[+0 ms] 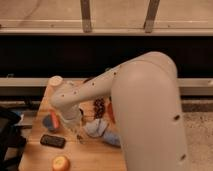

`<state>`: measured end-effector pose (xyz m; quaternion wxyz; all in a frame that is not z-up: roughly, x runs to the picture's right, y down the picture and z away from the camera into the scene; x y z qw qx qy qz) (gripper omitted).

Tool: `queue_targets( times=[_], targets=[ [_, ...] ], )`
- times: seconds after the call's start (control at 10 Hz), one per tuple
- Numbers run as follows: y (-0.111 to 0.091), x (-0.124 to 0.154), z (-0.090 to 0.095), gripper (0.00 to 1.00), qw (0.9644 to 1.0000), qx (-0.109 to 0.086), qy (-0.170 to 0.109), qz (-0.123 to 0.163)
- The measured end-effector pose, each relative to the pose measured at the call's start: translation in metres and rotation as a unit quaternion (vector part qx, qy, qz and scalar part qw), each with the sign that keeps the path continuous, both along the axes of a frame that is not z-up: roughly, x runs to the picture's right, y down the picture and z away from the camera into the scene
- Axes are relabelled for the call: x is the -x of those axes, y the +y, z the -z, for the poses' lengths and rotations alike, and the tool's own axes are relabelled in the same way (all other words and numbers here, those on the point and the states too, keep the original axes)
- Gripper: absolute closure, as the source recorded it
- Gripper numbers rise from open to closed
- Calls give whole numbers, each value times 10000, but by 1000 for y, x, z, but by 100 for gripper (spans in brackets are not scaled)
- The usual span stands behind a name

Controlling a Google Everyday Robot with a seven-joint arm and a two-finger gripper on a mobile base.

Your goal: Place fork in paper cup

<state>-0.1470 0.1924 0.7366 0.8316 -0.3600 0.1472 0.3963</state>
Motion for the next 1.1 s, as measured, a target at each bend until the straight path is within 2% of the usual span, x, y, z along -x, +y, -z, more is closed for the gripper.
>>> queue_targets(
  times=[0.2, 0.3, 0.5, 0.7, 0.8, 0.9, 1.1],
  targets=[
    [-46, -5, 20, 100, 9987, -393, -232, -229],
    [-70, -9, 27, 100, 9969, -603, -343, -370],
    [-120, -18, 33, 100, 9906, -1040, -566, -689],
    [-166, -24, 29, 100, 9821, -1387, -807, -991],
    [-190, -26, 21, 100, 9763, -1541, -962, -1173],
    [-203, -26, 16, 100, 9723, -1621, -1078, -1291],
    [-230, -26, 2, 100, 9619, -1812, -1331, -1555]
  ],
)
